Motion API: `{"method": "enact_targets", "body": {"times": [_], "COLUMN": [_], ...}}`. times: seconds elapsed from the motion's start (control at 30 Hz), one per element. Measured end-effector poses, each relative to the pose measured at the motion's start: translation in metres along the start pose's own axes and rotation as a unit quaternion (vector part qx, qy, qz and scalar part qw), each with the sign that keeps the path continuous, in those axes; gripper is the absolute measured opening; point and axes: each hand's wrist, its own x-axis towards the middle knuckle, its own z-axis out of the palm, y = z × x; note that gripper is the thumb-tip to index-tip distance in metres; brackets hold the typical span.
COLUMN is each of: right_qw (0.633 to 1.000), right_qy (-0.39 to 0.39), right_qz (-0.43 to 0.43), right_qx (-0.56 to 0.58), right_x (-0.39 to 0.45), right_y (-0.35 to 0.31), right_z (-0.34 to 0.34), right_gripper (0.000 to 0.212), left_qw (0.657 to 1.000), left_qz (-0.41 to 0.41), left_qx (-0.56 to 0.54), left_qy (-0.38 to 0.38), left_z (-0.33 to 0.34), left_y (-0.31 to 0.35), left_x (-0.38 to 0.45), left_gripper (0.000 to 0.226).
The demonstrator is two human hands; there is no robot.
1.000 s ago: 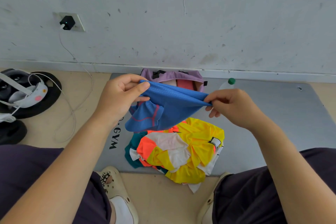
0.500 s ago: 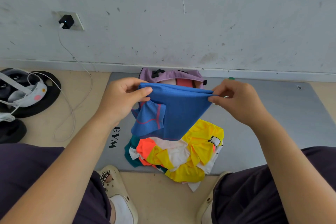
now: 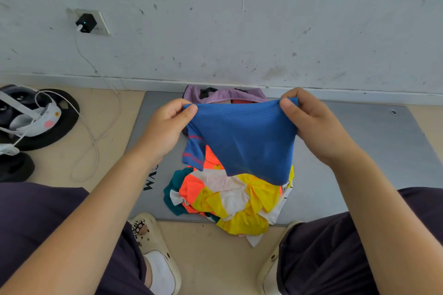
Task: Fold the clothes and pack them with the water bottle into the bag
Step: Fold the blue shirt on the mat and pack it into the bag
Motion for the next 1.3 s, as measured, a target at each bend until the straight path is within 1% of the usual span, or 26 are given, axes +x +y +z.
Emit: {"method": "enact_targets", "body": {"times": [0.07, 0.1, 0.17, 0.23, 0.3, 0.37, 0.43, 0.47, 0.6, 0.67, 0.8, 0.87, 0.93, 1.0, 1.07, 1.13, 1.2, 1.27, 1.3], "right_qw": [0.998, 0.996, 0.992, 0.99, 0.99, 0.991, 0.993, 0.994, 0.989, 0.985, 0.985, 0.988, 0.992, 0.991, 0.989, 0.987, 0.984, 0.979, 0.973], "right_qy": [0.053, 0.081, 0.12, 0.137, 0.138, 0.128, 0.098, 0.078, 0.015, 0.005, -0.01, 0.002, 0.034, 0.061, 0.083, 0.099, 0.097, 0.088, 0.086], "right_qz": [0.013, 0.016, 0.019, 0.024, 0.03, 0.039, 0.051, 0.058, 0.09, 0.099, 0.094, 0.093, 0.101, 0.113, 0.119, 0.126, 0.135, 0.151, 0.171], "right_qx": [-0.02, -0.026, -0.022, -0.002, 0.016, 0.02, 0.029, 0.045, 0.119, 0.139, 0.145, 0.12, 0.062, 0.024, 0.012, 0.026, 0.063, 0.11, 0.125], "right_x": [0.002, 0.003, 0.004, 0.005, 0.004, 0.002, 0.001, 0.0, -0.001, 0.001, 0.014, 0.025, 0.037, 0.05, 0.061, 0.068, 0.067, 0.057, 0.049], "right_y": [0.001, 0.002, 0.001, 0.0, 0.001, 0.002, 0.002, 0.002, 0.002, 0.001, -0.001, 0.004, 0.015, 0.028, 0.04, 0.054, 0.072, 0.096, 0.111], "right_z": [0.002, 0.002, 0.0, -0.001, 0.0, 0.001, -0.001, -0.003, -0.004, -0.004, -0.008, -0.008, -0.005, 0.001, 0.01, 0.017, 0.021, 0.027, 0.032], "right_gripper": [0.019, 0.019, 0.019, 0.018, 0.016, 0.015, 0.016, 0.016, 0.016, 0.015, 0.016, 0.014, 0.01, 0.008, 0.009, 0.01, 0.011, 0.012, 0.017], "left_qw": [1.0, 1.0, 0.998, 0.995, 0.993, 0.993, 0.996, 0.997, 0.999, 0.999, 0.998, 0.998, 0.998, 0.997, 0.995, 0.993, 0.989, 0.981, 0.975], "left_qz": [0.001, 0.005, 0.01, 0.006, -0.008, -0.022, -0.032, -0.034, -0.027, -0.023, -0.023, -0.02, -0.033, -0.065, -0.09, -0.096, -0.101, -0.129, -0.158], "left_qx": [-0.016, -0.026, -0.052, -0.079, -0.067, -0.008, 0.016, 0.012, -0.019, -0.032, -0.046, -0.009, 0.032, 0.028, -0.003, -0.041, -0.09, -0.131, -0.14], "left_qy": [-0.01, -0.011, -0.017, -0.053, -0.098, -0.111, -0.087, -0.069, -0.024, -0.006, 0.046, 0.058, 0.047, 0.043, 0.047, 0.048, 0.051, 0.065, 0.071], "left_z": [0.006, 0.008, 0.009, 0.007, 0.006, 0.004, 0.002, 0.0, -0.007, -0.012, -0.023, -0.026, -0.024, -0.018, -0.009, -0.002, 0.004, 0.01, 0.015], "left_y": [0.001, 0.003, 0.006, 0.008, 0.007, 0.006, 0.007, 0.007, 0.011, 0.014, 0.014, 0.01, 0.003, -0.008, -0.018, -0.032, -0.051, -0.079, -0.096], "left_x": [-0.002, -0.003, -0.004, -0.005, -0.005, -0.006, -0.007, -0.006, -0.003, 0.0, 0.015, 0.026, 0.038, 0.05, 0.06, 0.065, 0.062, 0.052, 0.045], "left_gripper": [0.022, 0.02, 0.006, 0.021, 0.03, 0.022, 0.009, 0.007, 0.006, 0.005, 0.016, 0.016, 0.015, 0.012, 0.006, 0.003, 0.004, 0.012, 0.017]}}
